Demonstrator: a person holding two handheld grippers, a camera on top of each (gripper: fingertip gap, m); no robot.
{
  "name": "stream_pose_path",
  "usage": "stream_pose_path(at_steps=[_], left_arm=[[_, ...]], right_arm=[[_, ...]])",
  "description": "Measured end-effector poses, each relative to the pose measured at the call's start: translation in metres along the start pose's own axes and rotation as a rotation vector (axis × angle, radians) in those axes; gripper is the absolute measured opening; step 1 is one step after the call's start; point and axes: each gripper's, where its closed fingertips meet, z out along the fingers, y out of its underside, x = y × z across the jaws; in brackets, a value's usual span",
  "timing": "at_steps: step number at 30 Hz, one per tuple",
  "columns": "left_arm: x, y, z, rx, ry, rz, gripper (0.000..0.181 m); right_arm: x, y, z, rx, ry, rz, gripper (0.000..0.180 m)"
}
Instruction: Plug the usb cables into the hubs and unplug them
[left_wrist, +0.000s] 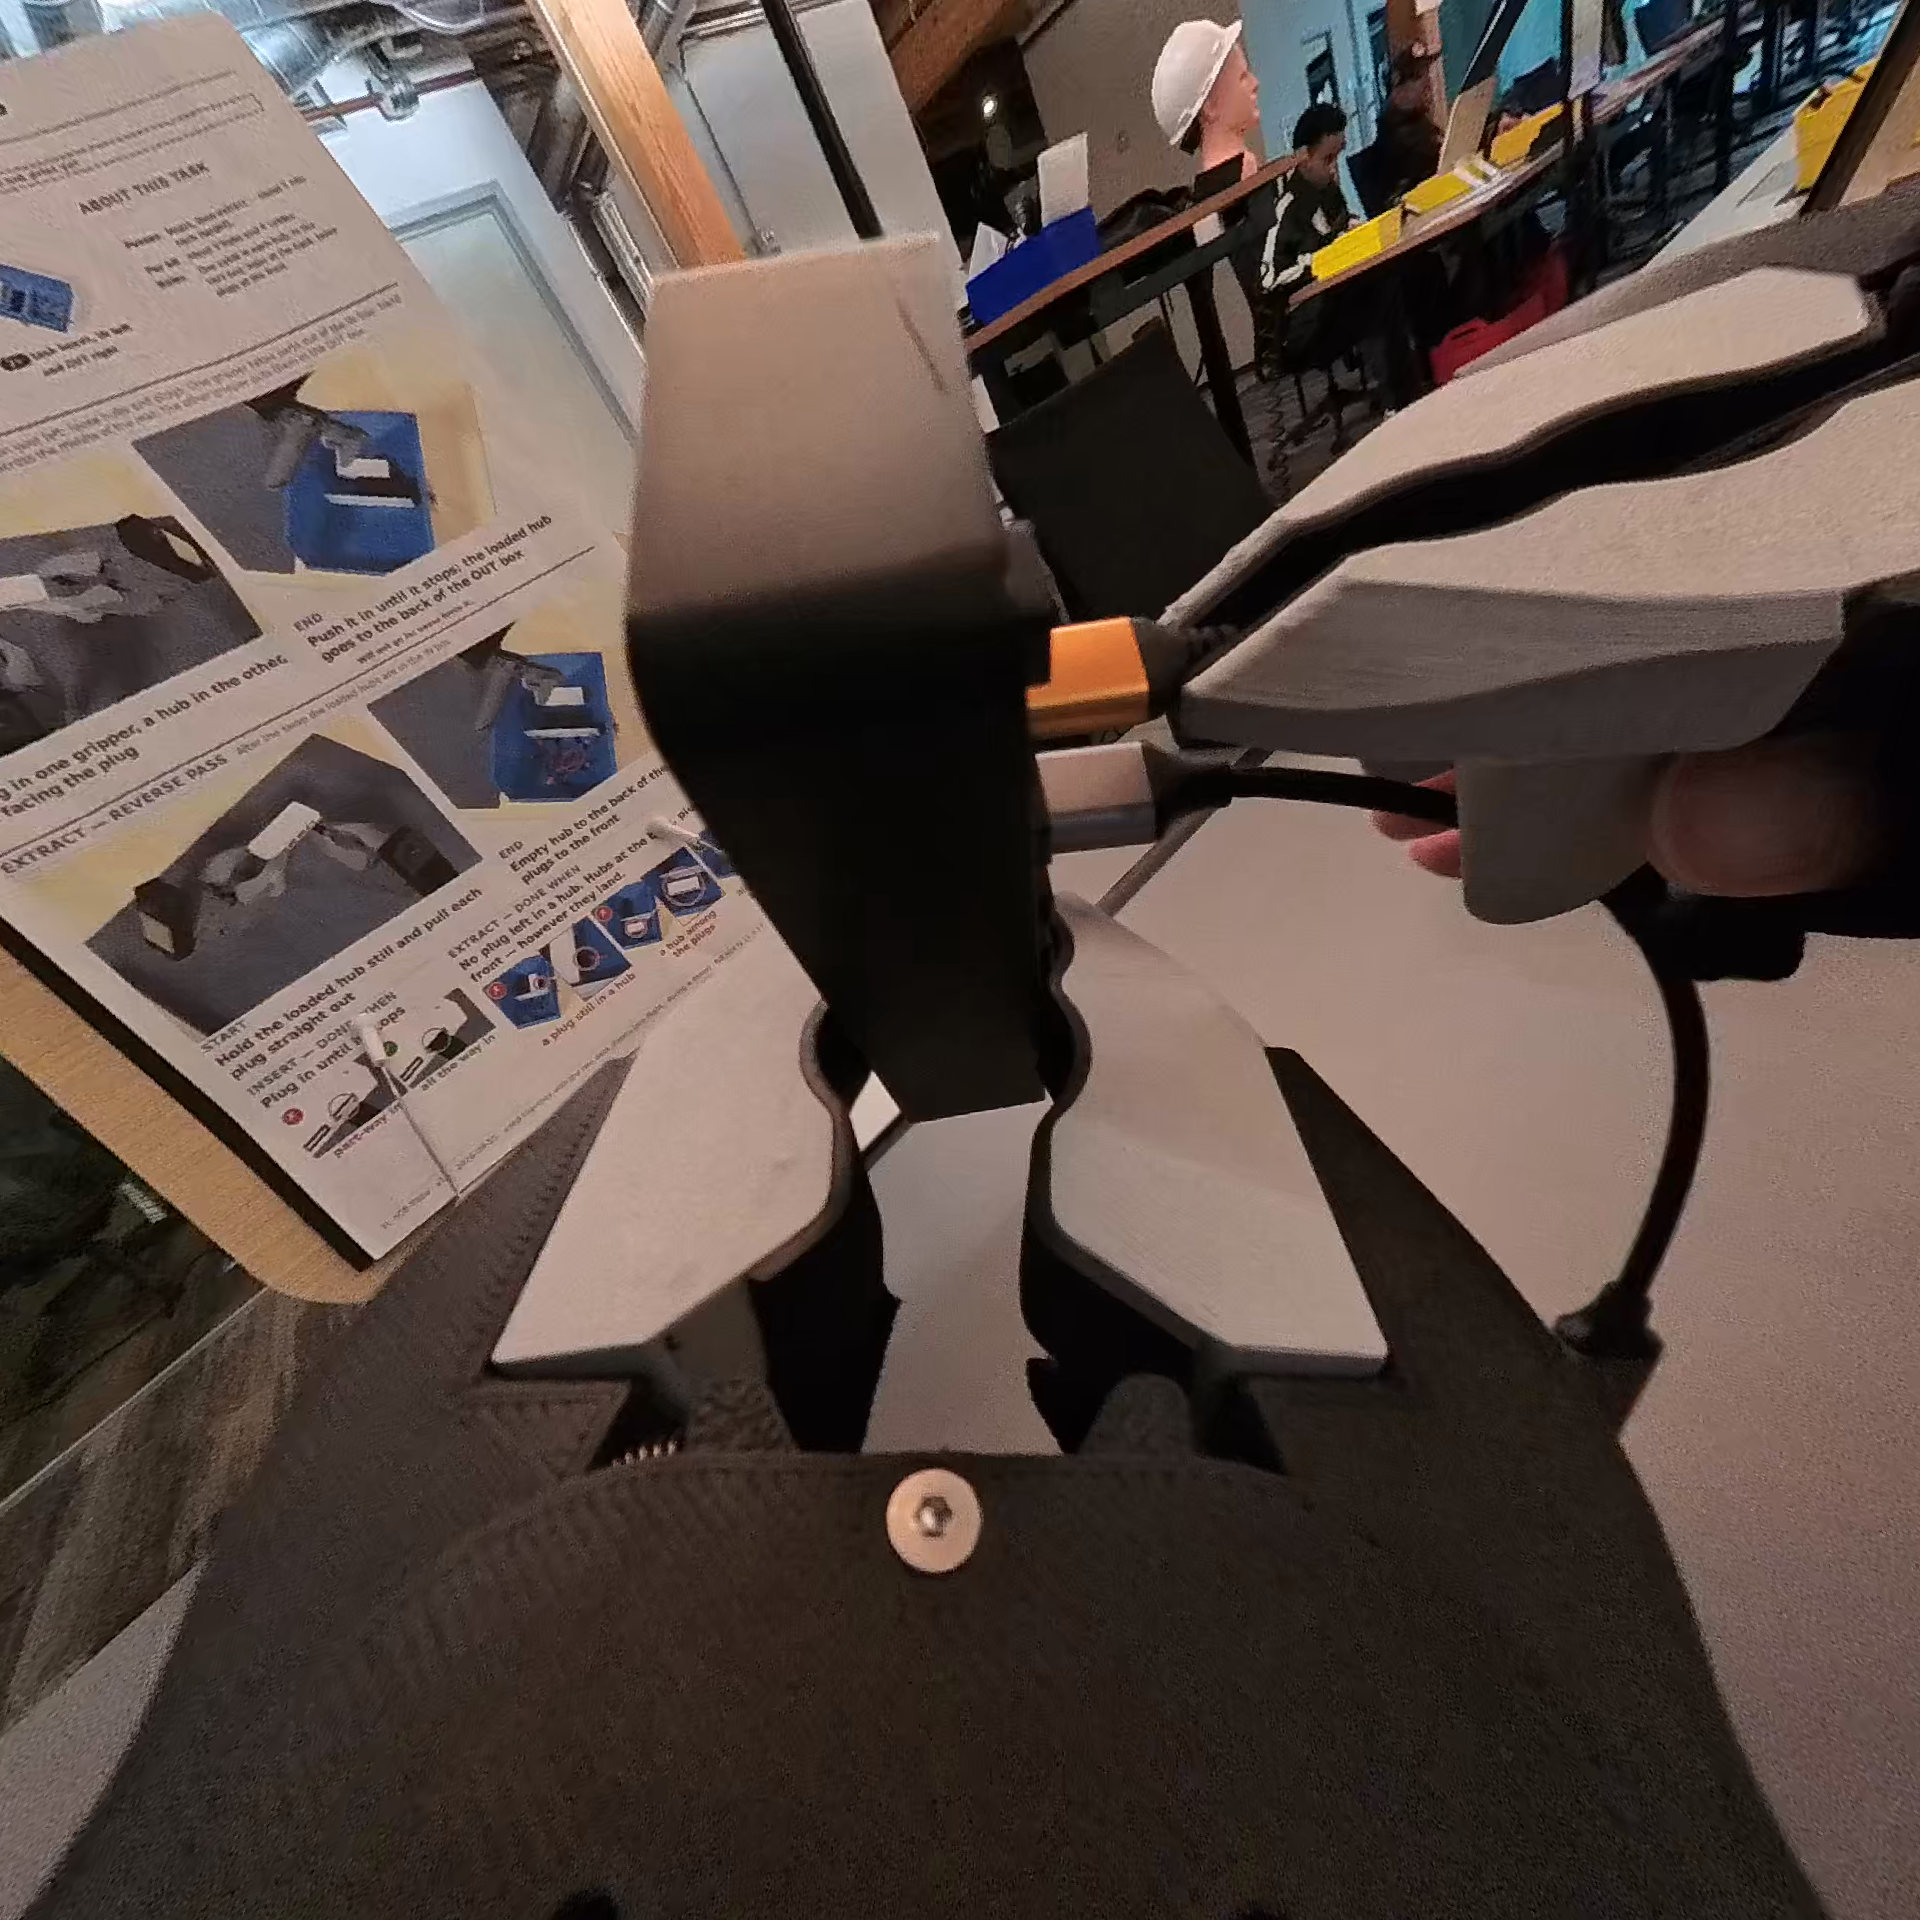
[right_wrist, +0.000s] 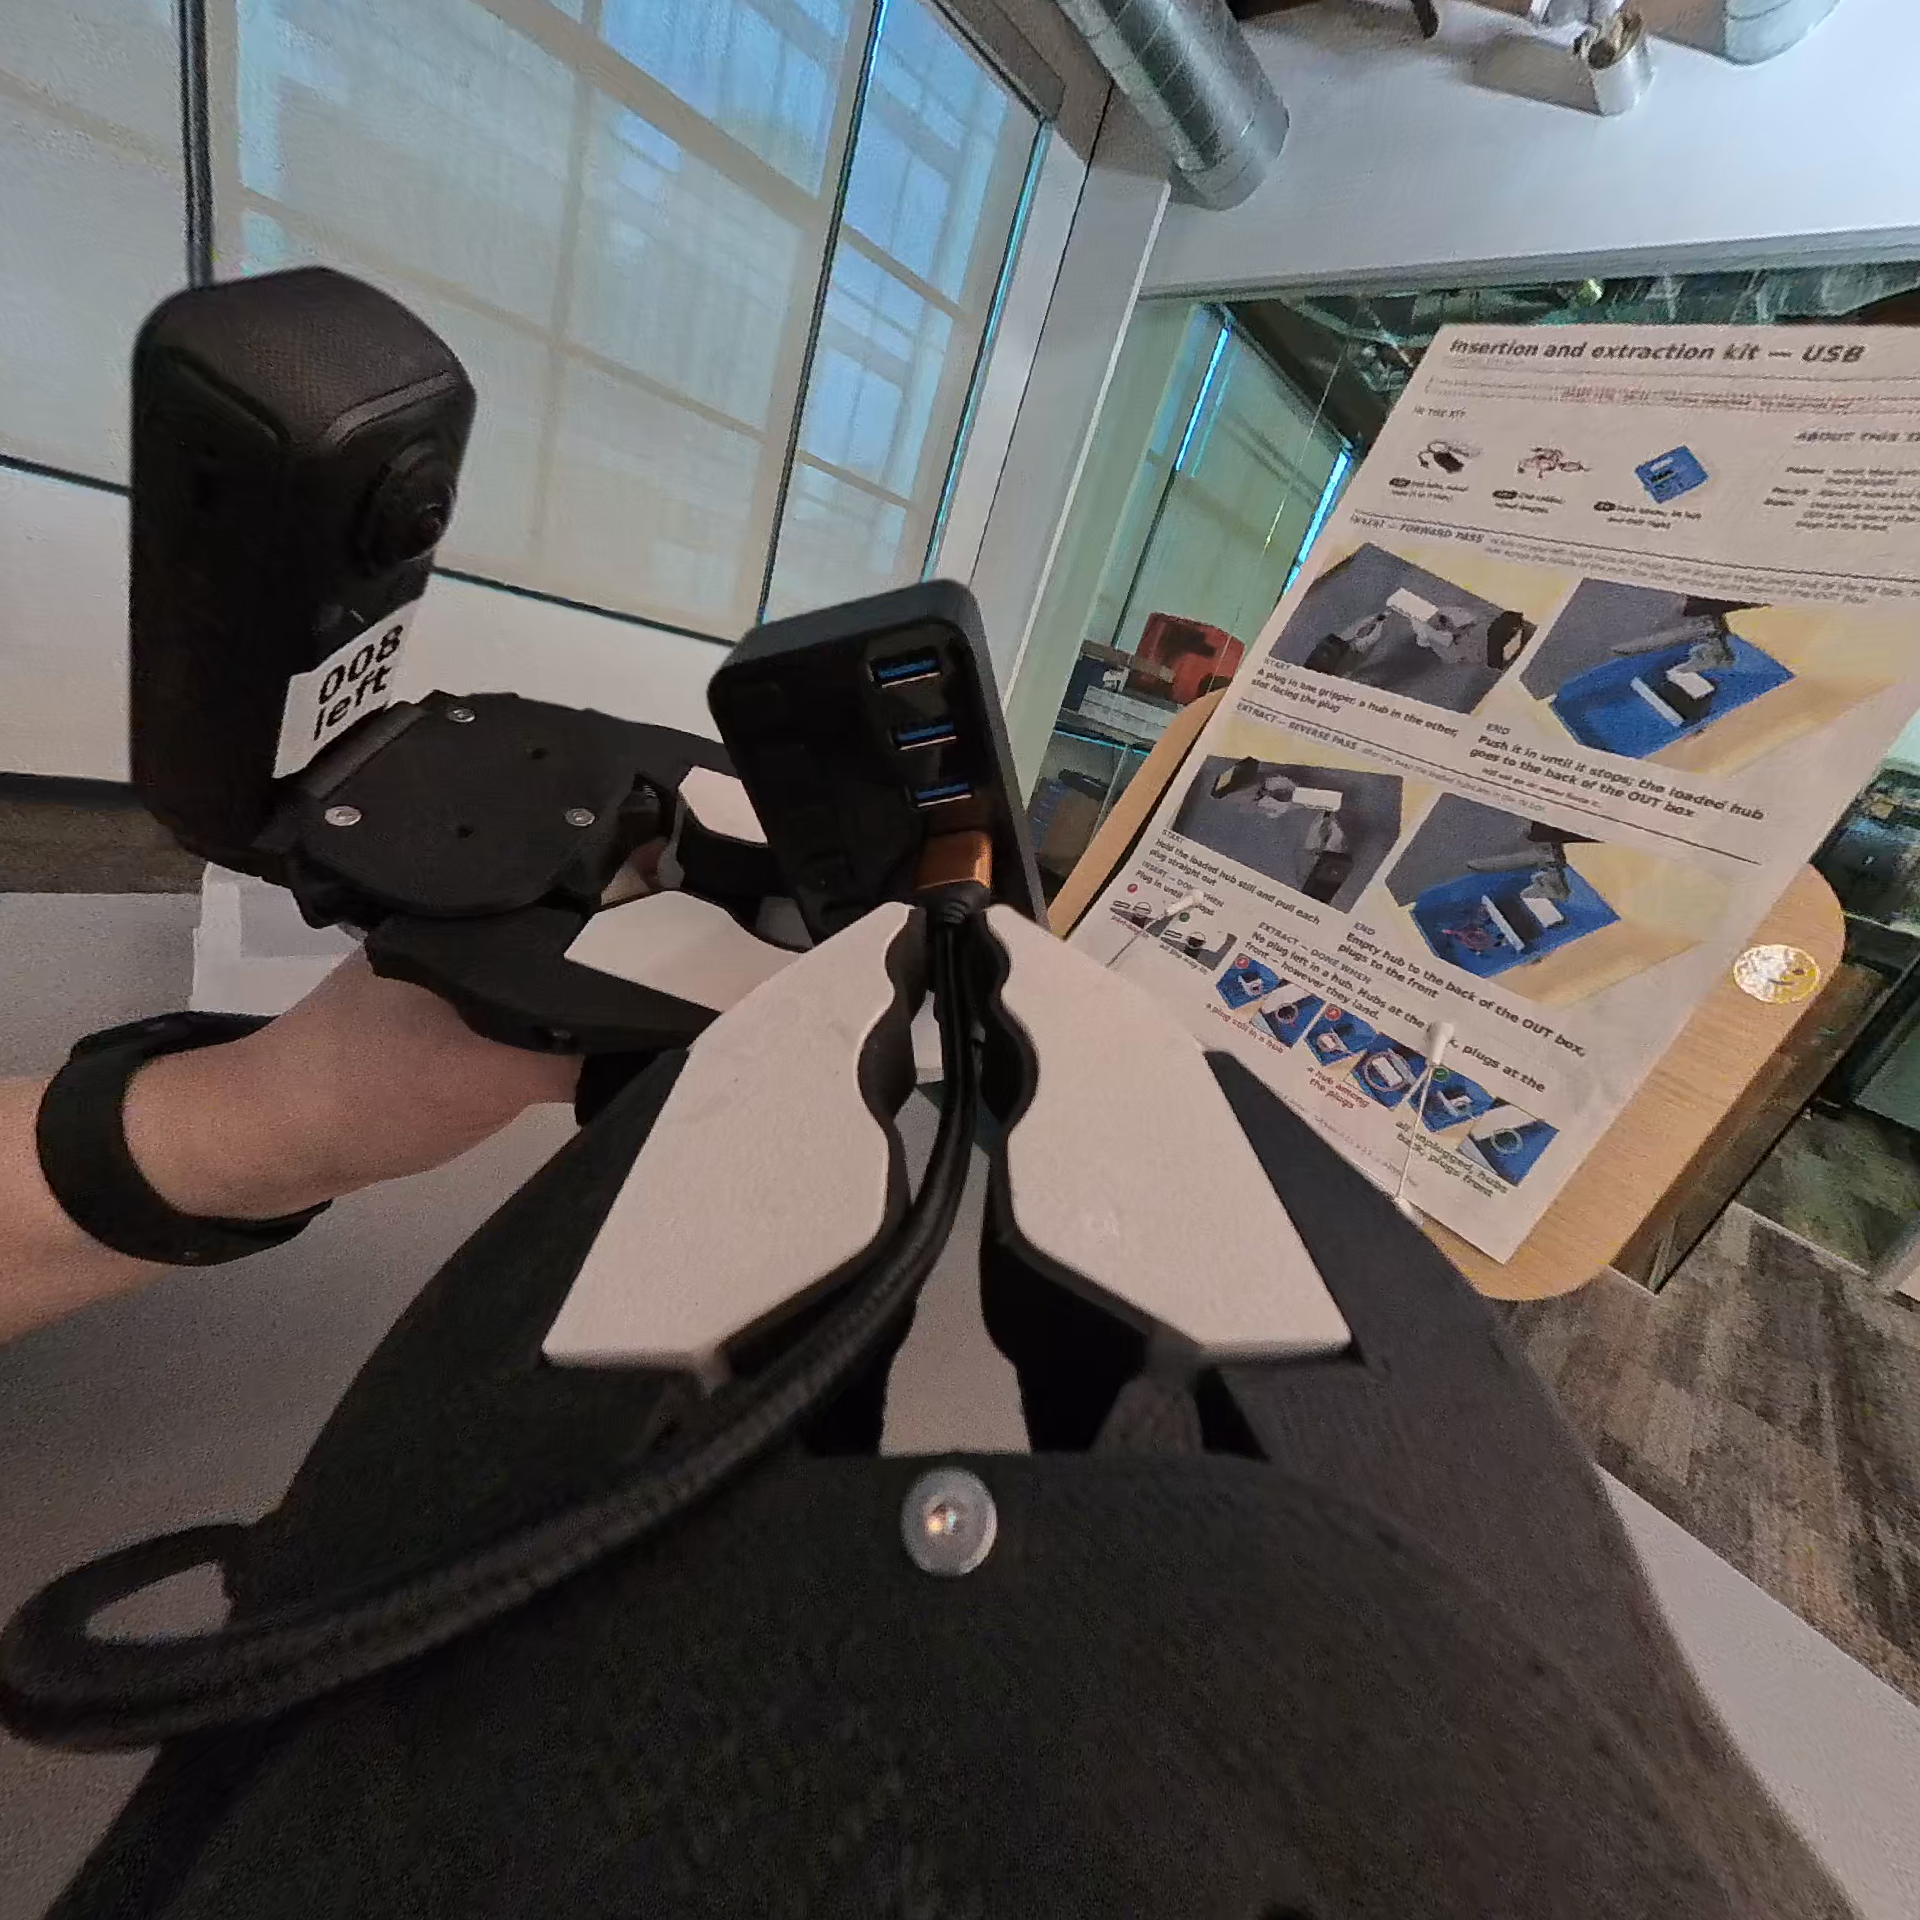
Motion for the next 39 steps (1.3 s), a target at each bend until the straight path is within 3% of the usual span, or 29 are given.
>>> stream_pose_path(at_steps=[1,5,10,17,20,25,30,35,39], left_arm=[[0.000,0.001,0.001,-0.009,-0.008,0.006,0.028],[-0.002,0.002,0.002,-0.034,0.008,-0.057,0.028],[-0.010,-0.002,-0.007,-0.016,0.149,-0.262,0.028],[0.028,-0.016,-0.038,-0.020,0.680,-0.435,0.028],[0.050,-0.022,-0.047,-0.009,0.834,-0.448,0.028],[0.072,-0.020,-0.046,-0.046,0.930,-0.453,0.028],[0.089,-0.016,-0.050,-0.087,1.021,-0.449,0.028],[0.100,-0.005,-0.052,-0.159,1.044,-0.393,0.028],[0.092,-0.006,-0.043,-0.130,0.972,-0.416,0.031]], right_arm=[[0.001,0.000,0.000,-0.007,0.008,-0.003,0.006],[0.003,0.001,0.001,-0.006,0.011,-0.010,0.006],[-0.005,-0.018,-0.004,0.040,-0.074,-0.010,0.025],[-0.024,-0.035,-0.031,0.007,-0.387,0.060,0.029],[-0.011,-0.035,-0.033,0.037,-0.386,0.148,0.029],[-0.006,-0.017,-0.027,-0.050,-0.452,0.407,0.038],[-0.021,0.008,-0.021,-0.189,-0.496,0.377,0.042],[-0.046,0.022,-0.028,-0.292,-0.674,0.475,0.027],[-0.038,0.023,-0.024,-0.292,-0.668,0.544,0.027]])
